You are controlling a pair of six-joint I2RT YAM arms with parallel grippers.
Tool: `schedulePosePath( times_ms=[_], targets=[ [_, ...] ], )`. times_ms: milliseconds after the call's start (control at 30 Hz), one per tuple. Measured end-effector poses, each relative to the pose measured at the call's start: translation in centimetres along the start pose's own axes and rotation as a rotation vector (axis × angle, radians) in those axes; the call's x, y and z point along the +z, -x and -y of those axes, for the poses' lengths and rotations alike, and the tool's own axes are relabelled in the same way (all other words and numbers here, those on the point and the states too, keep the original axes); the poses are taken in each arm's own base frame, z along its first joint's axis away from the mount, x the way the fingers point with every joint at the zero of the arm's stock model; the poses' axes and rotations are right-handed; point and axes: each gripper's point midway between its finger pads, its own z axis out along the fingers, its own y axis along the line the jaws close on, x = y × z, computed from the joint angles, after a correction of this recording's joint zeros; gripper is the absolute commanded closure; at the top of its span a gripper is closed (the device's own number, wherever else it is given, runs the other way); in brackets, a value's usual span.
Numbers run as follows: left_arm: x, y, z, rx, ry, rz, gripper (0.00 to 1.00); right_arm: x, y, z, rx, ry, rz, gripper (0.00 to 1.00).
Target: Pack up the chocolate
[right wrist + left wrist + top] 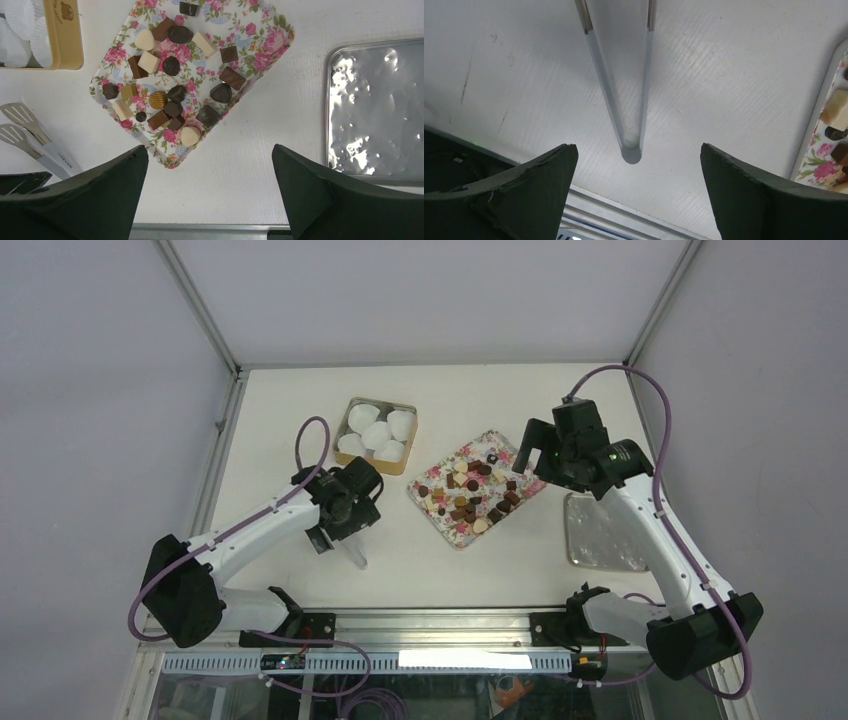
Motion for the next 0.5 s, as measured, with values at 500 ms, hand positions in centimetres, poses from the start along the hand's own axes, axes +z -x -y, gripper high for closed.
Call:
schedulePosePath(
  times_ms=[500],
  targets=[
    [3.8,-0.6,-1.4,-0.017,0.087,0.217,0.04,-0.5,-0.3,-0.7,0.007,0.051,-0.006,0.01]
  ],
)
